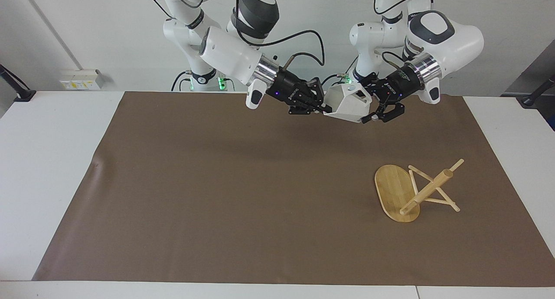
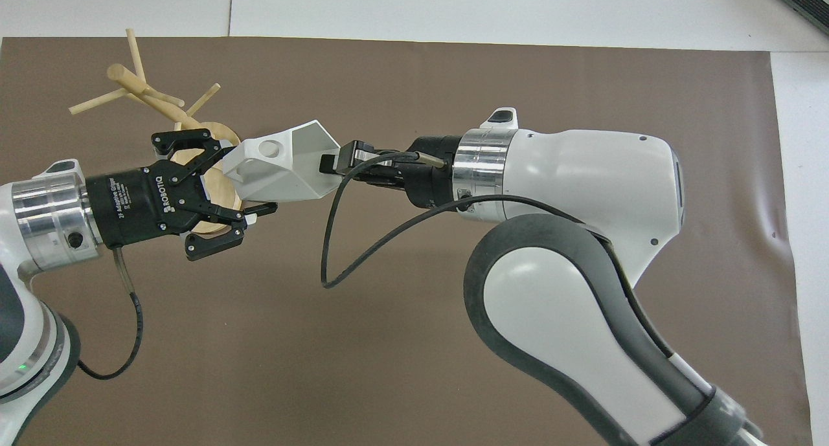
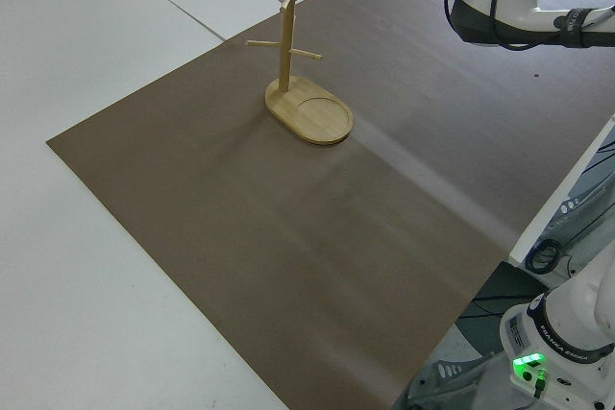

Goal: Hang cup on rack
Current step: 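Close the left gripper on the cup held by the right gripper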

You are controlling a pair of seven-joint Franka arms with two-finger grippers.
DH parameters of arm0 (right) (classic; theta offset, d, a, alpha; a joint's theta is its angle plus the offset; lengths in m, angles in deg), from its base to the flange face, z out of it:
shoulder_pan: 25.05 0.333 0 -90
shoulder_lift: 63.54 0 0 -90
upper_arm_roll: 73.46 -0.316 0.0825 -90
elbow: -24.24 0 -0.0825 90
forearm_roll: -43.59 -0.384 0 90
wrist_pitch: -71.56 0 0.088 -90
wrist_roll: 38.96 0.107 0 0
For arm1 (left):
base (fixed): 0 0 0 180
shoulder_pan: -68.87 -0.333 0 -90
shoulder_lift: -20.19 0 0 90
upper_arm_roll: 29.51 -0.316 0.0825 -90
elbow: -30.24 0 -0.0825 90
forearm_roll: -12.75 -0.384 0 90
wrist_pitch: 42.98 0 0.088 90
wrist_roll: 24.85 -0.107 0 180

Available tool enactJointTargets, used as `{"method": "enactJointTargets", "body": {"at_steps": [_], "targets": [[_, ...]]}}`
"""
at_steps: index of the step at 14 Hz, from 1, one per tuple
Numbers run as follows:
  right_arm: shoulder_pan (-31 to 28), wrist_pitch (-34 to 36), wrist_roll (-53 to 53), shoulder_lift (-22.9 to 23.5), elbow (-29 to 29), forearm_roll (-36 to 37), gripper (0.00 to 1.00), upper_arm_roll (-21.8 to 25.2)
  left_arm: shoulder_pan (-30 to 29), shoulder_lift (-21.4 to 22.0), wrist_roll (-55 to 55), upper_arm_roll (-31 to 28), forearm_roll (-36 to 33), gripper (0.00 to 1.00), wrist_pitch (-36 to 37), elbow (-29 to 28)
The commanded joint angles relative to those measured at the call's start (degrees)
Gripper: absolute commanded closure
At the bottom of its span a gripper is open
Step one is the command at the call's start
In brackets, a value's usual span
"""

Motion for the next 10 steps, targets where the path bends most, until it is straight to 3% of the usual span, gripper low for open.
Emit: {"method": "enactJointTargets", "body": {"at_steps": [1,4,6,10], "targets": [[-0.55,0.52,0.38,-0.25,-0.56,0.96,1.00,-1.46,1.24,-0.63,-1.91,-0.38,0.09,1.00,-0.51,0.89],[-0.64,1.22,0.82,-0.25,-0.56,0.96,1.00,-1.46,1.24,-0.62,-2.00,-0.29,0.18,1.00,-0.69,0.89],[-0.81,1.22,1.00,-0.25,-0.56,0.96,0.89,-1.46,1.33,-0.19,-1.48,-0.29,0.27,1.00,-0.60,0.02],[-1.25,2.10,1.70,-0.25,-0.56,0.96,0.58,-1.46,1.42,0.69,1.60,-0.38,0.35,1.00,-1.04,-1.48]]}}
